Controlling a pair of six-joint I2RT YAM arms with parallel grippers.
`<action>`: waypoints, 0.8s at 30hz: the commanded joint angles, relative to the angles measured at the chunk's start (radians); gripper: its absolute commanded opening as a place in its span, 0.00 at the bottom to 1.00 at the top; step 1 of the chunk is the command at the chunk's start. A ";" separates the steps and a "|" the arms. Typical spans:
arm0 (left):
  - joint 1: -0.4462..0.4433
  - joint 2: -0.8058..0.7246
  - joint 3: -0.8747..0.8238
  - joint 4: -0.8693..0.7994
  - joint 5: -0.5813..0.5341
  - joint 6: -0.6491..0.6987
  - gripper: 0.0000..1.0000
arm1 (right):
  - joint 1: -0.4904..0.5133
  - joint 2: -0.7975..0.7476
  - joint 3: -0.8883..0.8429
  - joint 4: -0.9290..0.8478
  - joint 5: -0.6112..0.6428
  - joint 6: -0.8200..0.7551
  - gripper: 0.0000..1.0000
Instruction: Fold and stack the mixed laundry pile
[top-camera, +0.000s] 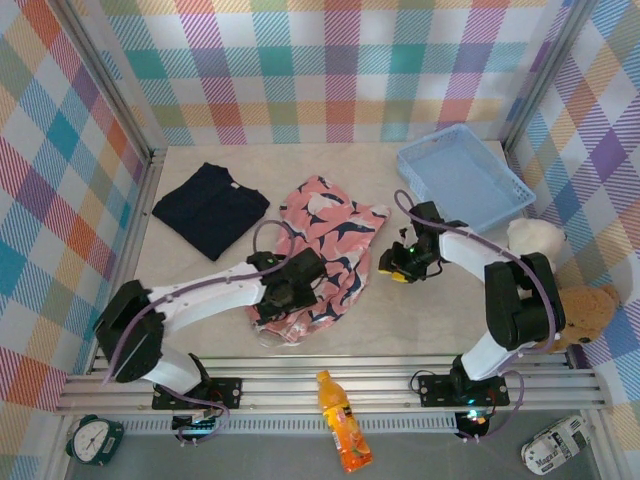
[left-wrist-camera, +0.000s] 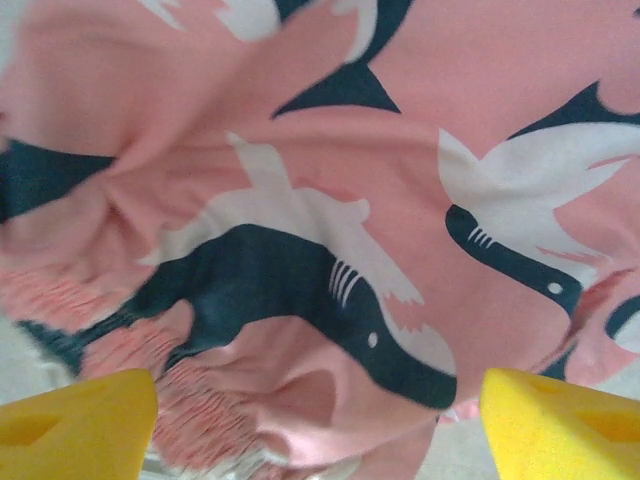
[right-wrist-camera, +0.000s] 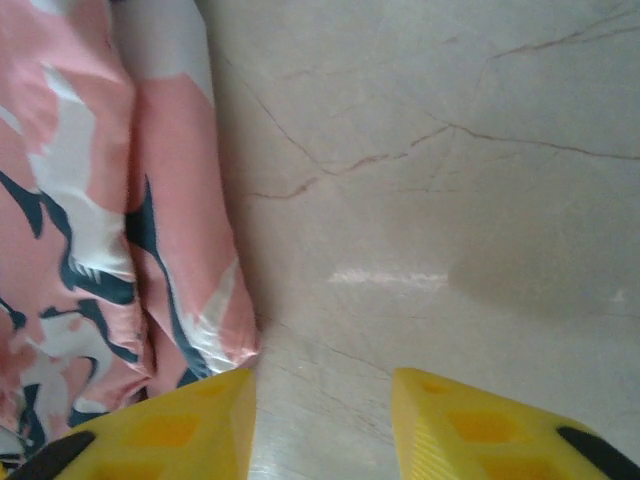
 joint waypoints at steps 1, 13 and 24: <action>-0.008 0.081 -0.004 0.041 -0.011 -0.039 0.81 | 0.004 0.034 -0.015 0.144 -0.030 0.057 0.35; 0.087 0.217 -0.079 -0.032 -0.117 0.035 0.71 | 0.081 0.322 0.209 0.271 -0.092 0.143 0.34; 0.121 0.279 0.008 -0.063 -0.138 0.146 0.71 | 0.132 0.361 0.286 0.255 -0.099 0.142 0.35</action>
